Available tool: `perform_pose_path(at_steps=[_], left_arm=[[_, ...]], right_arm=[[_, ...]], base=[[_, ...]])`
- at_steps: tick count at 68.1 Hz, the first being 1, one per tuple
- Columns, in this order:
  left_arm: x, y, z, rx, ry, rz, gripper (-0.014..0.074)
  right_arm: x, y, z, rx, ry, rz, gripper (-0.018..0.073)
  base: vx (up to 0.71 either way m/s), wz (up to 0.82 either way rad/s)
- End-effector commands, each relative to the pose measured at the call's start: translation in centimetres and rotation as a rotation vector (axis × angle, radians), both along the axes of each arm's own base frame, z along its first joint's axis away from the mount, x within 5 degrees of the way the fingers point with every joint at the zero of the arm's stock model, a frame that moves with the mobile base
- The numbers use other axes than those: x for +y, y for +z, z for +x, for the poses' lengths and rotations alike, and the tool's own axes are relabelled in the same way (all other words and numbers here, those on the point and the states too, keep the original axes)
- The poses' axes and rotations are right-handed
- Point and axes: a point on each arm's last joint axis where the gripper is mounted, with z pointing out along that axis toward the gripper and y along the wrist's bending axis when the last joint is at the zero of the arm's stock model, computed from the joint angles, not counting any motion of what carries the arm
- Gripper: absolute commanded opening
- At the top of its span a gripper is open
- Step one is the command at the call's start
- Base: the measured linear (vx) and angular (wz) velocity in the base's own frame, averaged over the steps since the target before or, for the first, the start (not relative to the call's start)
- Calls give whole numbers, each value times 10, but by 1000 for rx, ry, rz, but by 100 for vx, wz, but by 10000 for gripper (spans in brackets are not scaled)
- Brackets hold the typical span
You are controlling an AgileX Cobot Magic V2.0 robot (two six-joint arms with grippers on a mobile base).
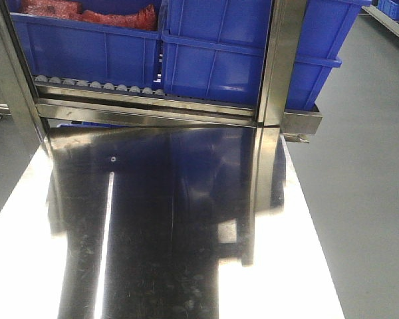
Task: Move and align brake pads A on conveyor
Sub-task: 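Lift the right gripper with its pad off the table, then back the base away from the steel table and turn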
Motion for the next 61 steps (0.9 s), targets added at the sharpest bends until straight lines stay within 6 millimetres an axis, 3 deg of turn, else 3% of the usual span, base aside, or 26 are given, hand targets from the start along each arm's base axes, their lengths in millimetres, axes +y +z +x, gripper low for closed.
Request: perform_pose_path(at_steps=[1, 42, 61], left_arm=[[-1, 16, 3, -115, -3, -31, -6], [-1, 16, 3, -115, -3, -31, -6], [-1, 16, 3, -115, -3, -31, -6]], right_arm=[[0, 17, 2, -115, 5, 5, -4], [1, 17, 2, -116, 5, 7, -4], [1, 17, 2, -115, 5, 8, -4]], base=[[0, 0], [0, 2], [-7, 34]])
